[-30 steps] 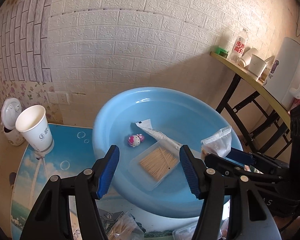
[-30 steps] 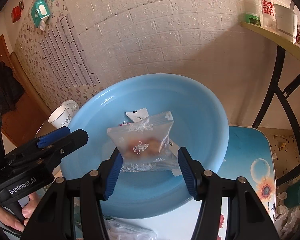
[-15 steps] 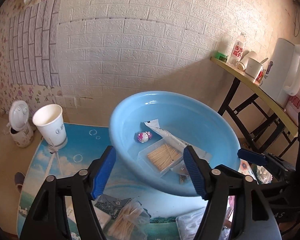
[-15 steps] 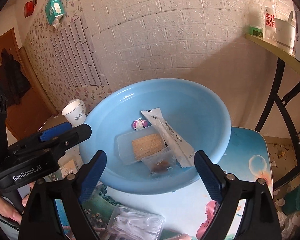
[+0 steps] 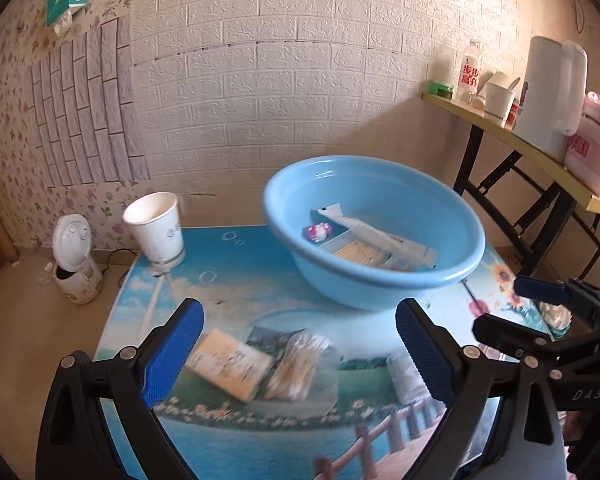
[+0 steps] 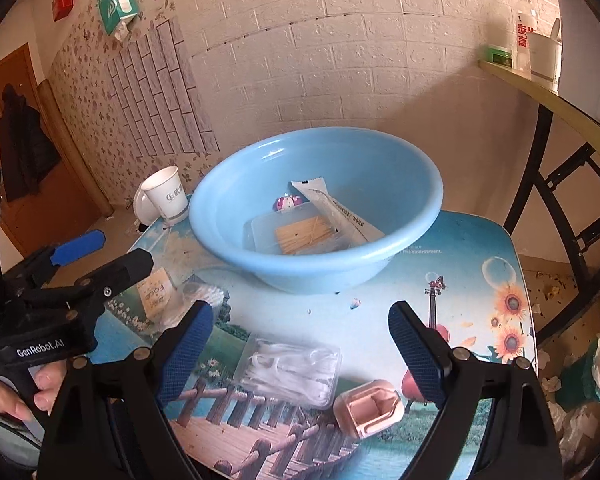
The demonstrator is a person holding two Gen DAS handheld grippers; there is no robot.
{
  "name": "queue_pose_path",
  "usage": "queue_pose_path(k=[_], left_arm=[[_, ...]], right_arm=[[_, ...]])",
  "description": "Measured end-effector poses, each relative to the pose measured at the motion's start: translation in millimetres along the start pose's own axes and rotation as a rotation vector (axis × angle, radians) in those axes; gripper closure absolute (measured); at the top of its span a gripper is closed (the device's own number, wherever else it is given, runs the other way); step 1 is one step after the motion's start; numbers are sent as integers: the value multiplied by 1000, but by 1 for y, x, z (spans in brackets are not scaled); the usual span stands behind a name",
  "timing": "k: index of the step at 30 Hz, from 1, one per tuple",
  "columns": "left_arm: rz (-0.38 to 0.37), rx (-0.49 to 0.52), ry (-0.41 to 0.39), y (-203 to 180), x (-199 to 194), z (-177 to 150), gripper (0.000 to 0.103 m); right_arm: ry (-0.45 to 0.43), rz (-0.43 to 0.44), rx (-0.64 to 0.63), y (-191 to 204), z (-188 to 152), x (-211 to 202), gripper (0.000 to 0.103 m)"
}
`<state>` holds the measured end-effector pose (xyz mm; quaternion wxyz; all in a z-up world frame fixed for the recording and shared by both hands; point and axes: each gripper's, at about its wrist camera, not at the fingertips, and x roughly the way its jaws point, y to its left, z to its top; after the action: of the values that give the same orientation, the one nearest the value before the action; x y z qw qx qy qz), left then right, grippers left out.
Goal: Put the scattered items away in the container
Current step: 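Withdraw both grippers from the basin back toward the table items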
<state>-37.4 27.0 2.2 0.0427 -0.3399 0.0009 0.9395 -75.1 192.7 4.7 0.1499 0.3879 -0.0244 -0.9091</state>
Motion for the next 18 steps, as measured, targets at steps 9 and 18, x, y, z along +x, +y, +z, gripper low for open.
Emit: queue_pose_path(k=[9, 18], left_arm=[[19, -21, 4, 13, -28, -28, 1], [26, 7, -28, 10, -43, -39, 0]], right_arm=[[-39, -49, -41, 22, -25, -26, 0], [-78, 18, -24, 32, -47, -39, 0]])
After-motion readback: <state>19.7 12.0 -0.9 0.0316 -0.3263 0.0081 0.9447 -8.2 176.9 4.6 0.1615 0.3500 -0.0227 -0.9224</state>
